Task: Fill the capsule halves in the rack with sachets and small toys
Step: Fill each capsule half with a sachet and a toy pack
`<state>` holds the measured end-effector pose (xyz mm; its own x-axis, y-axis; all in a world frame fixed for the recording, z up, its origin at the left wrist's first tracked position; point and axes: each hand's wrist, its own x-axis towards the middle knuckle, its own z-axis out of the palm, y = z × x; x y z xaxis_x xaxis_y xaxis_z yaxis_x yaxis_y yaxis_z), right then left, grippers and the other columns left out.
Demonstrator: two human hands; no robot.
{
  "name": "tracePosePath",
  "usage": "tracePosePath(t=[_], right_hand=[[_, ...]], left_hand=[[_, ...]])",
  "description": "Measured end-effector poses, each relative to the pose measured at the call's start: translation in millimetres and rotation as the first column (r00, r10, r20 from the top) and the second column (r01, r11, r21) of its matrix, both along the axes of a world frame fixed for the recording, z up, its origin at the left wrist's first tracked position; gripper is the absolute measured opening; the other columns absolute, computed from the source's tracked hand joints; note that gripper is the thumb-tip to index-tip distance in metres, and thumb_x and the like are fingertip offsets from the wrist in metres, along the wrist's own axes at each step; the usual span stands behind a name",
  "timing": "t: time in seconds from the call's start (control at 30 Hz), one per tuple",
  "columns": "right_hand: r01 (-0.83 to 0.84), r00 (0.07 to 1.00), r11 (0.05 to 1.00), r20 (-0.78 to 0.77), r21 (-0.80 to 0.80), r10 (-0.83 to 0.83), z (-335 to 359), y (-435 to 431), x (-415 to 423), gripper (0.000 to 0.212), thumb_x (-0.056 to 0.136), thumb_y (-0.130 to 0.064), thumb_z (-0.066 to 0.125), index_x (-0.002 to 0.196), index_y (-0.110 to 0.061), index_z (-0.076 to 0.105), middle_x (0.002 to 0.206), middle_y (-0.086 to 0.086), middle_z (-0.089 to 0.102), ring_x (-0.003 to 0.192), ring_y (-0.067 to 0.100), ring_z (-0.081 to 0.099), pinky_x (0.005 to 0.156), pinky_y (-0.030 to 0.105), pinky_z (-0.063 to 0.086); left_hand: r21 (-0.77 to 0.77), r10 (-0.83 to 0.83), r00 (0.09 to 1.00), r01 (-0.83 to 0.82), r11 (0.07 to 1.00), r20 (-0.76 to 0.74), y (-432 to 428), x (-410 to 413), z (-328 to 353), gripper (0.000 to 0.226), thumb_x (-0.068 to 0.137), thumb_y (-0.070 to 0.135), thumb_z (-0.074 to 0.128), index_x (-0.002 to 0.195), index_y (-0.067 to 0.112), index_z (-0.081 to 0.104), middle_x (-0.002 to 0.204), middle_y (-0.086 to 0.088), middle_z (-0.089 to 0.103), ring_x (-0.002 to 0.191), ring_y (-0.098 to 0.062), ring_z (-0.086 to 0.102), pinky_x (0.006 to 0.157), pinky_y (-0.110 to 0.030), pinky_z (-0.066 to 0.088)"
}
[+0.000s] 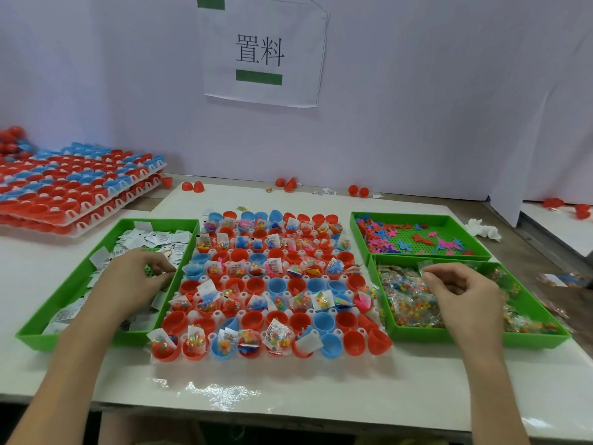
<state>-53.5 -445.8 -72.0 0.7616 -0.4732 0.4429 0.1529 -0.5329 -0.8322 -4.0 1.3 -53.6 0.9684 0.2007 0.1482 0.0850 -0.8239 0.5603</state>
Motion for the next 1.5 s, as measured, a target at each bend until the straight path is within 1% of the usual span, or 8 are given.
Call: tracePosePath(t=[0.1,0.27,0.63,0.87,1.0,1.17,1.27,1.5], right_hand=[[-0.003,1.000,1.000,-0.004,-0.010,0.003,0.7,0.4,0.0,0.018,0.084,-0.005,0.076,0.084,-0.023,0.073,0.080,-0.008,0.072,0.074,0.009,0.068,0.067,0.005,0.050],[-0.006,1.000,1.000,-0.009,-0.015,0.006,0.8,1.3,-0.3,0.019,0.084,-0.004,0.076,0.083,-0.023,0.073,0.079,-0.007,0.072,0.075,0.009,0.068,0.066,0.006,0.050],[-0.015,1.000,1.000,-0.011,0.012,0.015,1.9,0.4,-0.7,0.018,0.085,-0.005,0.075,0.083,-0.023,0.074,0.079,-0.007,0.073,0.073,0.003,0.066,0.064,0.008,0.050],[-0.010,1.000,1.000,0.013,0.027,0.010,4.2,1.6,-2.3,0.023,0.085,-0.004,0.075,0.082,-0.027,0.072,0.079,-0.009,0.073,0.075,0.002,0.067,0.065,0.006,0.050],[-0.045,0.998,0.992,0.051,0.115,0.039,7.5,3.5,-4.5,0.027,0.084,-0.002,0.075,0.082,-0.028,0.072,0.078,-0.007,0.073,0.073,0.003,0.069,0.069,0.011,0.055],[-0.079,0.995,0.961,0.084,0.265,0.059,15.7,4.9,-7.0,0.028,0.083,0.001,0.075,0.081,-0.027,0.072,0.072,-0.013,0.074,0.068,0.002,0.070,0.065,0.013,0.056],[-0.055,0.988,0.945,0.155,0.324,0.004,20.1,12.8,-10.2,0.029,0.084,0.002,0.073,0.082,-0.027,0.071,0.070,-0.016,0.073,0.066,0.001,0.069,0.065,0.011,0.055],[-0.193,0.950,0.854,0.309,0.482,0.041,56.7,60.3,-24.7,0.018,0.085,-0.002,0.074,0.087,-0.020,0.073,0.082,0.002,0.077,0.082,0.017,0.074,0.079,0.022,0.059]], left_hand=[[0.030,-0.016,0.999,0.015,0.999,0.031,-0.3,-1.2,1.1,0.023,0.087,0.013,0.073,0.075,0.031,0.066,0.100,-0.006,0.062,0.079,-0.021,0.056,0.075,-0.041,0.051],[0.116,-0.111,0.992,0.117,0.986,-0.056,1.4,1.1,-2.1,0.042,0.092,0.017,0.067,0.133,0.022,0.061,0.129,-0.010,0.053,0.087,-0.017,0.052,0.087,-0.043,0.051],[0.069,-0.088,0.995,0.085,0.994,0.043,1.5,-0.1,-1.6,0.019,0.088,0.013,0.071,0.079,0.029,0.066,0.107,0.001,0.058,0.067,-0.014,0.055,0.063,-0.034,0.044],[0.027,-0.041,0.952,0.035,0.999,0.305,-2.8,-6.1,0.6,0.006,0.092,0.013,0.067,0.094,0.014,0.073,0.093,-0.002,0.067,0.078,-0.020,0.058,0.071,-0.034,0.042],[-0.112,0.051,0.889,0.000,0.994,0.454,-2.2,-11.0,9.6,0.008,0.092,0.012,0.067,0.097,0.014,0.072,0.087,-0.001,0.068,0.073,-0.005,0.059,0.065,-0.004,0.041],[-0.301,0.175,0.829,-0.009,0.954,0.532,-5.6,-22.1,24.0,0.016,0.089,0.012,0.071,0.094,0.027,0.071,0.083,0.012,0.068,0.071,-0.009,0.060,0.065,-0.005,0.043],[-0.405,0.173,0.806,0.089,0.910,0.566,-27.6,-34.1,43.7,0.026,0.085,0.007,0.074,0.090,0.033,0.071,0.081,0.023,0.066,0.078,-0.006,0.065,0.072,-0.006,0.050],[-0.596,0.076,0.783,0.403,0.695,0.618,-122.5,-80.6,80.9,0.025,0.079,0.017,0.080,0.096,0.035,0.074,0.079,0.006,0.074,0.074,-0.008,0.071,0.069,-0.014,0.055]])
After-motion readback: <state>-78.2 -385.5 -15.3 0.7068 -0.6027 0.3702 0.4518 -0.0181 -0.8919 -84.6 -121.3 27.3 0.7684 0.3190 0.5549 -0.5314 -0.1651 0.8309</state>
